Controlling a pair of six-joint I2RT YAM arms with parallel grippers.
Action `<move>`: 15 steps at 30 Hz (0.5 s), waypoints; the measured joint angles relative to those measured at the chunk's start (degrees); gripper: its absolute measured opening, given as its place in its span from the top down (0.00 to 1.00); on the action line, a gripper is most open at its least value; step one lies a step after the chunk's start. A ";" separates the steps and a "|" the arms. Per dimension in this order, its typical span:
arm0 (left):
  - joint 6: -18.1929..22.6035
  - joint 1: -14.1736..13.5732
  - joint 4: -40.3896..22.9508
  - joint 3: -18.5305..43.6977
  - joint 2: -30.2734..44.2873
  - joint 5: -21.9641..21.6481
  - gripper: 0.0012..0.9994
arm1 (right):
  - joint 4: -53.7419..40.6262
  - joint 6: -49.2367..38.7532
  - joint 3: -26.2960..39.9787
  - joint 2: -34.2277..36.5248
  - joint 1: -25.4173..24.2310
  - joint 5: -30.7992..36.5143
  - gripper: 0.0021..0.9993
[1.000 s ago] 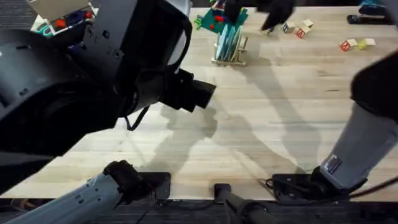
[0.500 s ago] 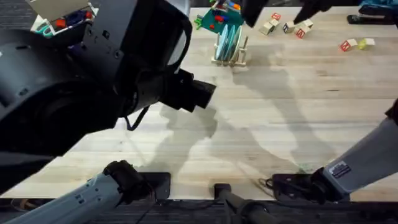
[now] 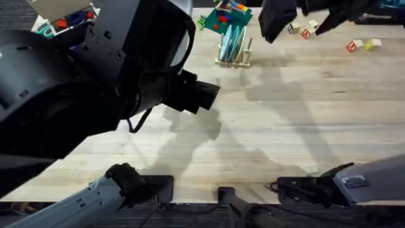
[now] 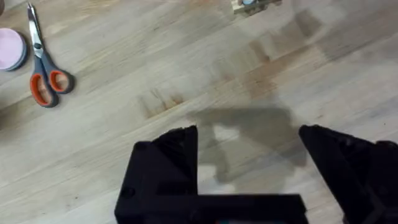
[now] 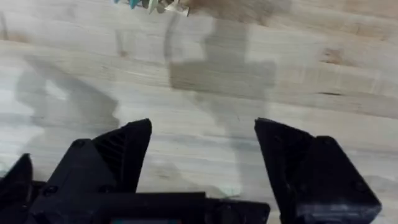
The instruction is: Pick up the plates from the table one by one and place each into a slot on the dish rack.
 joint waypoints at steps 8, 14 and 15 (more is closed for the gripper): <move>-0.09 0.00 0.00 0.00 0.00 -0.02 0.01 | 10.20 -2.23 -22.11 -14.04 0.00 -2.41 0.00; -0.09 0.00 0.00 0.00 0.00 -0.04 0.01 | 11.41 -2.66 -30.39 -19.31 0.00 -3.47 0.00; -0.09 0.00 0.00 0.00 0.00 -0.04 0.01 | 11.50 -2.67 -30.58 -19.41 0.00 -3.49 0.00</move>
